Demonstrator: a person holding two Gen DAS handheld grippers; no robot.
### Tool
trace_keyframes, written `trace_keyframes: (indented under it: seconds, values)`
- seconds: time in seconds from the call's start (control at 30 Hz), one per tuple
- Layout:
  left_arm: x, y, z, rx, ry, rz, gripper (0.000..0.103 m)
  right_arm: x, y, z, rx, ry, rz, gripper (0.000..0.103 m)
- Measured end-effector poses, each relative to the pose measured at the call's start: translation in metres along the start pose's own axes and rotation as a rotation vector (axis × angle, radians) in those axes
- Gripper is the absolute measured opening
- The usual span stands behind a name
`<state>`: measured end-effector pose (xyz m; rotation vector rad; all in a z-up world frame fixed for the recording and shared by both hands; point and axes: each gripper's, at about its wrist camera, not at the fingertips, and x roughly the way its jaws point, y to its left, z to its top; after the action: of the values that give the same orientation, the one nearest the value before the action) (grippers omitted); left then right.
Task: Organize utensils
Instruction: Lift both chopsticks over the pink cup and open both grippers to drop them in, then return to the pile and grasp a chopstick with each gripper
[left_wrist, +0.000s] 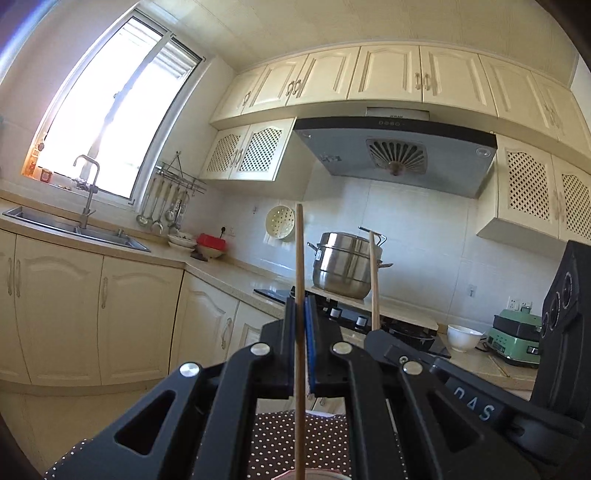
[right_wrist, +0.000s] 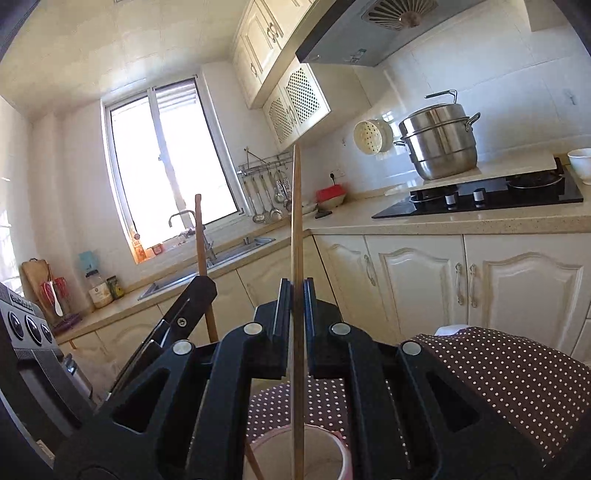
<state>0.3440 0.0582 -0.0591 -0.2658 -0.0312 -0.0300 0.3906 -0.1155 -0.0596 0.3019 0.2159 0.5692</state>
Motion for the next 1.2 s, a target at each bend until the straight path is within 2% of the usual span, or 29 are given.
trace_keyframes:
  seconds: [0.2,0.4,0.7,0.77,0.8,0.87,0.93,1.2]
  values:
    - [-0.011,0.005,-0.011,0.021,0.07,-0.005,0.005,-0.013,-0.005,-0.013,-0.013,0.035,-0.03,0.007]
    - [-0.029,0.006,-0.016,0.056,0.123,0.001,0.005,-0.039,0.005,-0.022,-0.069,0.049,-0.062,0.007]
    - [-0.046,0.008,-0.019,0.062,0.205,0.011,0.007,-0.059,0.014,-0.035,-0.08,0.08,-0.082,0.008]
    - [-0.047,0.009,-0.019,0.064,0.23,0.015,0.015,-0.061,0.014,-0.036,-0.074,0.09,-0.093,0.008]
    - [-0.048,0.009,-0.019,0.064,0.24,0.021,0.028,-0.064,0.015,-0.037,-0.074,0.092,-0.103,0.008]
    - [-0.051,0.009,-0.019,0.064,0.259,0.02,0.032,-0.068,0.015,-0.04,-0.066,0.102,-0.117,0.008]
    - [-0.054,0.008,-0.019,0.073,0.286,0.022,0.045,-0.072,0.015,-0.042,-0.063,0.11,-0.137,0.008]
    - [-0.08,0.011,-0.016,0.1,0.391,0.029,0.065,-0.094,0.013,-0.052,-0.035,0.183,-0.215,0.008]
